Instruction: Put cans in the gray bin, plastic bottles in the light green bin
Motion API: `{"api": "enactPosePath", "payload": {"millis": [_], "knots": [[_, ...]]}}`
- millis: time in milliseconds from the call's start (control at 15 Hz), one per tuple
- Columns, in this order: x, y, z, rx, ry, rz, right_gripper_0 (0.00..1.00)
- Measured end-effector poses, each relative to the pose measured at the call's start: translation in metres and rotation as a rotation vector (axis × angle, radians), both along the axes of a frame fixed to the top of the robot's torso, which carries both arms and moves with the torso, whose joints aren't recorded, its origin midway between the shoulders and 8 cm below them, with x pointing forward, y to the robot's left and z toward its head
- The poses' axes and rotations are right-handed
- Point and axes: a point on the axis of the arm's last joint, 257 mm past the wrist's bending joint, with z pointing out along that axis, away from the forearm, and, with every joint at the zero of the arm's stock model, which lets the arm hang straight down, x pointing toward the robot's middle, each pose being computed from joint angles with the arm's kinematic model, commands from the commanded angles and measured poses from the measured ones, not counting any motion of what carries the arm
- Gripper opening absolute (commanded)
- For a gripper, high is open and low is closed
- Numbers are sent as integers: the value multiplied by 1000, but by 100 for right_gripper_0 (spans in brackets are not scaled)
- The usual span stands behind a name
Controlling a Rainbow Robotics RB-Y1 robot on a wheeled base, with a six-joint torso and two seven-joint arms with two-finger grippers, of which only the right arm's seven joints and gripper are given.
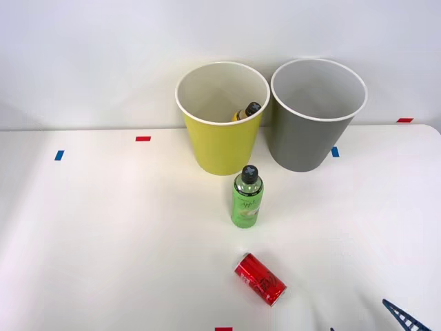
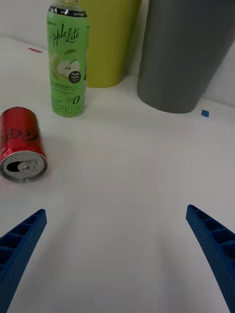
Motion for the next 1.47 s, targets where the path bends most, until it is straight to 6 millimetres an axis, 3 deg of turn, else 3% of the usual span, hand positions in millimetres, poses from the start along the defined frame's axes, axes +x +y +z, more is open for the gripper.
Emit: {"api": "enactPosePath", "payload": {"millis": [400,800,1467], "knots": [[13,17,-7,-92,201,67,90],[21,41,13,-217,379,96,89],[38,99,14,-214,507,182,89]]}}
